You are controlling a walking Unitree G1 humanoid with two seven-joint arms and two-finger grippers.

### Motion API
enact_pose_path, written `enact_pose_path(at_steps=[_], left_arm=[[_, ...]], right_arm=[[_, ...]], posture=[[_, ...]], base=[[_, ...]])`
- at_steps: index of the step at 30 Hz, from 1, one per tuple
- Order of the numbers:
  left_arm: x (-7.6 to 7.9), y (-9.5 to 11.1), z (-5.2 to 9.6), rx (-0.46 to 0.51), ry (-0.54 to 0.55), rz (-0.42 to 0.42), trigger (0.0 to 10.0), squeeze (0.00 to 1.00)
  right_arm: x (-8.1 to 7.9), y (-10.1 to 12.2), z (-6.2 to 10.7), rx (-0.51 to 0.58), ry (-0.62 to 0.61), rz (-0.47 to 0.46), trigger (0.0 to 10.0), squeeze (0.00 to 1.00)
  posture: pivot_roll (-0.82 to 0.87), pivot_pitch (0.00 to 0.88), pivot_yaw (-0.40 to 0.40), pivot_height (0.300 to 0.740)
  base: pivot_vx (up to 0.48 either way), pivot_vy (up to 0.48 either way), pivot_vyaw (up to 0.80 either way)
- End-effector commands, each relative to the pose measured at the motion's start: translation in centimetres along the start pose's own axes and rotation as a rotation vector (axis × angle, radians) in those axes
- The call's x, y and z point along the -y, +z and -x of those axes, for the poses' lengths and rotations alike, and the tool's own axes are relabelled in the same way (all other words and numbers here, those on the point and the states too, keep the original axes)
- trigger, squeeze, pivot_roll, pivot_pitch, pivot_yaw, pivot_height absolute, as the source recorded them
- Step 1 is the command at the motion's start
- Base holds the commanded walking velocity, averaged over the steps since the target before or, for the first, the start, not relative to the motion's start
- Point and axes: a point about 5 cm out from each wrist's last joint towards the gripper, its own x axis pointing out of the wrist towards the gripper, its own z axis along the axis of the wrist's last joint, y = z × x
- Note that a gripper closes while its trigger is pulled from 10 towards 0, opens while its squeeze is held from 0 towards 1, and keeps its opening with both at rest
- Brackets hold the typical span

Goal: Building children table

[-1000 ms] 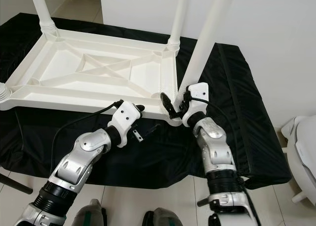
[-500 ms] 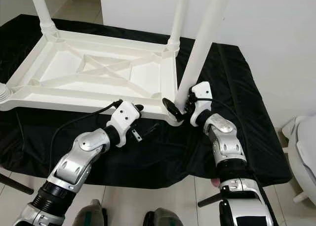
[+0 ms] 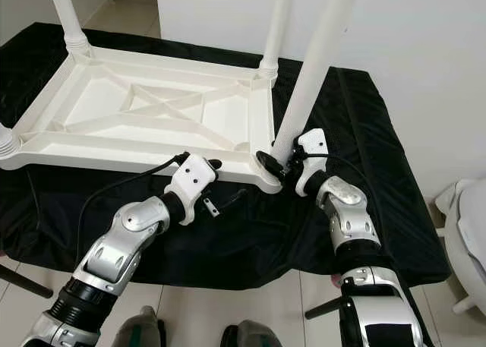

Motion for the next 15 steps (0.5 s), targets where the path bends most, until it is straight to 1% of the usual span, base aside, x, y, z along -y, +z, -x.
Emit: enact_pose_path(at_steps=[1,2,4,7,8,10,11,12,13,14,15], left_arm=[[0.1,0.5,-0.2,0.018,0.011,-0.013,10.0,0.0],[0.1,0.5,-0.2,0.018,0.011,-0.013,10.0,0.0],[0.1,0.5,-0.2,0.018,0.01,-0.013,10.0,0.0],[0.1,0.5,-0.2,0.019,0.015,-0.009,10.0,0.0],[0.1,0.5,-0.2,0.019,0.015,-0.009,10.0,0.0],[0.2,0.6,-0.2,0.021,0.015,-0.007,10.0,0.0],[0.2,0.6,-0.2,0.021,0.014,-0.005,10.0,0.0],[0.2,0.6,-0.2,0.021,0.014,-0.005,10.0,0.0],[0.3,0.5,-0.2,0.021,0.011,-0.002,10.0,0.0],[0.3,0.5,-0.2,0.021,0.011,-0.002,10.0,0.0],[0.4,0.5,-0.3,0.021,0.01,0.001,10.0,0.0]], right_arm=[[-0.1,-0.8,0.3,-0.019,-0.029,-0.028,10.0,0.0],[-0.1,-0.8,0.3,-0.019,-0.029,-0.028,10.0,0.0],[-0.3,-0.8,0.2,-0.01,-0.072,-0.045,10.0,0.0],[-0.4,-0.6,-0.1,-0.021,-0.228,-0.022,10.0,0.0],[-0.4,-0.6,-0.1,-0.021,-0.228,-0.022,10.0,0.0],[-0.6,-0.2,-0.1,0.001,-0.264,-0.025,10.0,0.0],[-1.0,0.1,-0.2,0.014,-0.3,-0.03,10.0,0.0],[-1.0,0.1,-0.2,0.014,-0.3,-0.03,10.0,0.0],[-1.6,0.6,-0.3,0.029,-0.376,-0.037,10.0,0.0],[-1.6,0.6,-0.3,0.029,-0.376,-0.037,10.0,0.0],[-1.8,0.7,-0.3,0.028,-0.434,-0.052,10.0,0.0]], posture=[[0.01,0.0,-0.066,0.74],[0.01,0.0,-0.066,0.74],[0.0,0.0,-0.068,0.74],[0.0,0.0,-0.069,0.74],[0.0,0.0,-0.069,0.74],[0.0,0.0,-0.069,0.74],[-0.01,0.0,-0.068,0.74],[-0.01,0.0,-0.068,0.74],[-0.03,0.004,-0.064,0.74],[-0.03,0.004,-0.064,0.74],[-0.03,0.004,-0.064,0.74]], base=[[0.0,0.0,0.0],[0.0,0.0,0.0],[0.0,0.0,0.0],[0.0,0.0,0.0],[0.0,0.0,0.0],[0.0,0.0,0.0],[0.0,0.0,0.0],[0.0,0.0,0.0],[0.0,0.0,0.0],[0.0,0.0,0.0],[0.0,0.0,0.0]])
